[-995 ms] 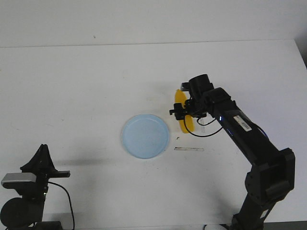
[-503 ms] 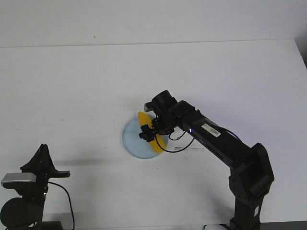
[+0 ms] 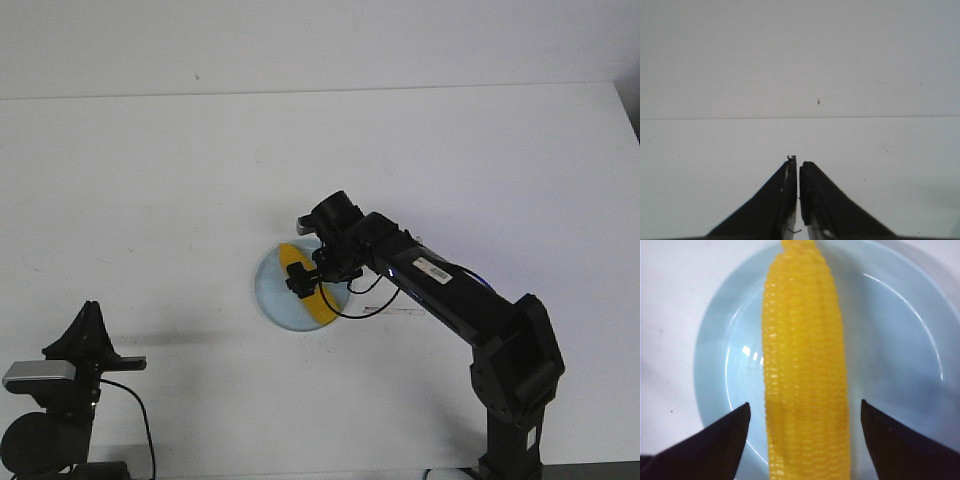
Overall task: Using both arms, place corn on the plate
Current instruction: 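Lower the corn onto the plate and open the right gripper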
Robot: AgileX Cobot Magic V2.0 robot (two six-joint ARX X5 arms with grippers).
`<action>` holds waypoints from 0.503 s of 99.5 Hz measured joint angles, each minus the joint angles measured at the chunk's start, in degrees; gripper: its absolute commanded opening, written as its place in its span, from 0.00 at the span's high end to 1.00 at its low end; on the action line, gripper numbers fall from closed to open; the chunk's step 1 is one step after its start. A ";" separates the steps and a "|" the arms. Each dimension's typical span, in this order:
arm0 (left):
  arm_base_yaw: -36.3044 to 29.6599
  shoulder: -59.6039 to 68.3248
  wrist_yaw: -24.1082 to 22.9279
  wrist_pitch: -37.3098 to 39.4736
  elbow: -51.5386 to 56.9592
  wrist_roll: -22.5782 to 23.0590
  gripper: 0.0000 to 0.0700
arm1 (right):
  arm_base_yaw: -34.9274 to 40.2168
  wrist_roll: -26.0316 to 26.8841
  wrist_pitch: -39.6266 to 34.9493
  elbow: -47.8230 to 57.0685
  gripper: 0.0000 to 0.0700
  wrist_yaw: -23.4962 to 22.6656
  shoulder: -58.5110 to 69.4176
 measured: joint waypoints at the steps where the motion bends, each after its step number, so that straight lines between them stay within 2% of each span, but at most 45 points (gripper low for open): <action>1: 0.00 0.00 0.00 0.00 0.00 0.00 1.00 | -0.02 0.02 0.00 0.00 0.28 0.00 0.00; 21: 0.00 0.00 0.00 0.00 0.00 0.00 1.00 | -0.70 -0.04 1.18 0.02 0.28 0.35 -4.52; 29: 0.00 0.00 0.00 0.00 0.00 0.00 1.00 | -1.16 -1.22 1.27 0.17 0.29 2.25 -7.41; 39: 0.00 0.00 0.00 0.00 0.00 0.00 1.00 | -2.08 -4.20 1.90 0.17 0.29 8.00 -9.97; 50: 0.00 0.00 0.00 0.00 0.00 0.00 1.00 | -3.52 -7.23 2.99 -2.40 0.35 17.46 -12.81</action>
